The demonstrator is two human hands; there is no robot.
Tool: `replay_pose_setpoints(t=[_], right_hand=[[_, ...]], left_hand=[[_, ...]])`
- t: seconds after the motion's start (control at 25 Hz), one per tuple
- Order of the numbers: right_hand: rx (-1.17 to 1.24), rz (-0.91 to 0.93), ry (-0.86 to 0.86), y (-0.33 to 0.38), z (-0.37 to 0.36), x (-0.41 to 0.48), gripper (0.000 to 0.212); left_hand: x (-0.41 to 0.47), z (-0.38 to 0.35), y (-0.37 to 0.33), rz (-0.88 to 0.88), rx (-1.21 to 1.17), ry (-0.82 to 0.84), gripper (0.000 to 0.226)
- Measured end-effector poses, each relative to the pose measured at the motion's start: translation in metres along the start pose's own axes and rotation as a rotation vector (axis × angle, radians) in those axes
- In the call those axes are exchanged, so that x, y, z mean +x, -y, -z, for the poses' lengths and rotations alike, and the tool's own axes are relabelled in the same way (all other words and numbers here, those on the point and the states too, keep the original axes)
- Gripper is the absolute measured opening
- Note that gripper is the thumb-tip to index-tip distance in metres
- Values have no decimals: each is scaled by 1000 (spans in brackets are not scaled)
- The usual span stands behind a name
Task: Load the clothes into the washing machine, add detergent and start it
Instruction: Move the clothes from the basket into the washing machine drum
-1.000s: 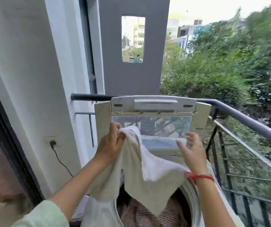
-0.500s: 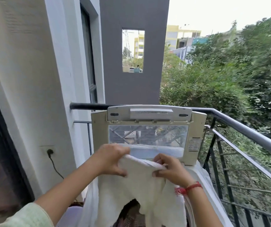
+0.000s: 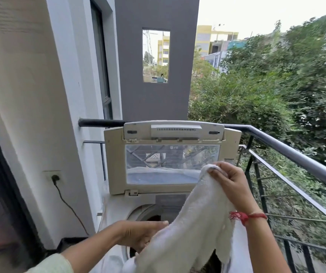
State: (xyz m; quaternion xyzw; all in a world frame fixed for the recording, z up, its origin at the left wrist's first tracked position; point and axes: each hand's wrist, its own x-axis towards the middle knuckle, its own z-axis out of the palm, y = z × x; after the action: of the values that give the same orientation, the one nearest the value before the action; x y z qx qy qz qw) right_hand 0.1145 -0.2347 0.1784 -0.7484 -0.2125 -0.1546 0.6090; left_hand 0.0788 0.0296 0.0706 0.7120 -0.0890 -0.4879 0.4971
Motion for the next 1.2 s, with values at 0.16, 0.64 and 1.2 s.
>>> replay_pose_setpoints(t=[0.16,0.64,1.2], right_hand=[[-85,0,-97,-20,4,-7,43],[-39,-154,-32,-77,13,2,16],[-751,-608,1048,-140,-65,-73,33]], left_hand=[[12,11,-11,-182,231,-204,19],[2,52,-37,-344,887,-1378,13],[66,5,96,292,915,-643,28]])
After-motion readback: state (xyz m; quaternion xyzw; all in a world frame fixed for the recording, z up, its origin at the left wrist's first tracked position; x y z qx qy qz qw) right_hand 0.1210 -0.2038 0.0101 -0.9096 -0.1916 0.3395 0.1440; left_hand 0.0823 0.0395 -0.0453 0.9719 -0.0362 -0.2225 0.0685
